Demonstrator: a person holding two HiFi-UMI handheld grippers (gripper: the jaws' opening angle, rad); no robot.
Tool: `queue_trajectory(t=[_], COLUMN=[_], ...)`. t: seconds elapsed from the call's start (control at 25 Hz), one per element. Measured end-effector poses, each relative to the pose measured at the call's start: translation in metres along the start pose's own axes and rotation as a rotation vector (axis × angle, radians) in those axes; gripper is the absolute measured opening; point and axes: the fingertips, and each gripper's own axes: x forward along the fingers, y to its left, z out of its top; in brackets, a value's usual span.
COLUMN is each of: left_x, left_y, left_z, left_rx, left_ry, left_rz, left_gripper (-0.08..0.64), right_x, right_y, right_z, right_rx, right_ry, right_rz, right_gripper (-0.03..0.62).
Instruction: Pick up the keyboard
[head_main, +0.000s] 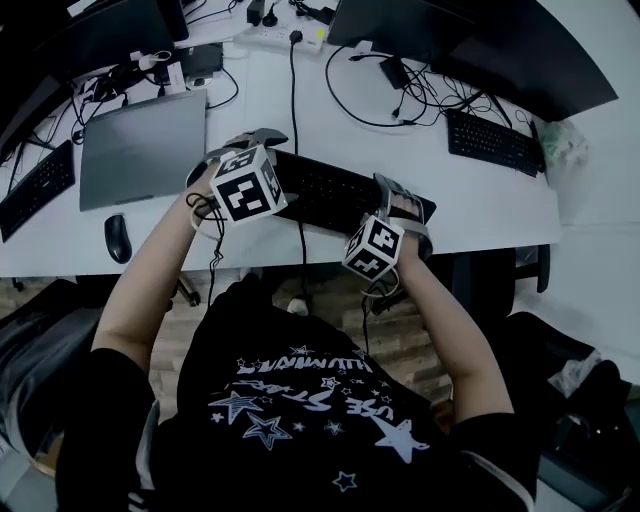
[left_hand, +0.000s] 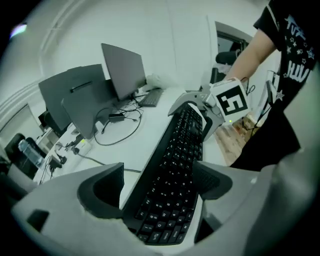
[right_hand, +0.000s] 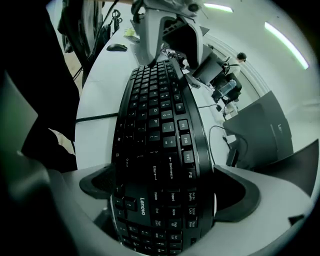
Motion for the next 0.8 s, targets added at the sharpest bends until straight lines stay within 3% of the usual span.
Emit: queue_trajectory(t=[0.32, 0.44, 0.56, 0.8], left_x=[0.026, 0.035, 0.039, 0.042], left_y=[-0.024, -0.036, -0.051, -0.071], left_z=[0.008, -0.001, -0.004, -0.018], left_rx=[0.244, 0.252, 0.279, 0.336], left_ry=[0.217, 0.313, 0.350, 0.524], left_rz=[-0.252, -0.369, -0.469, -0.548], left_gripper=[0.422, 0.422, 0.422, 0.418], right_x=[-0.016, -0.021, -0.027, -0.038], right_y=[0.002, 0.005, 0.008, 0.012], right_z=[0.001, -0.001, 0.003, 0.003], right_rx=[-0.057, -0.079, -0.103, -0.132], right_ry=[-0.066, -0.083, -0.108, -0.132], right_rz=[-0.204, -0.276, -0.352, -0.470], right_gripper=[0.574, 0.574, 0.574, 0.574])
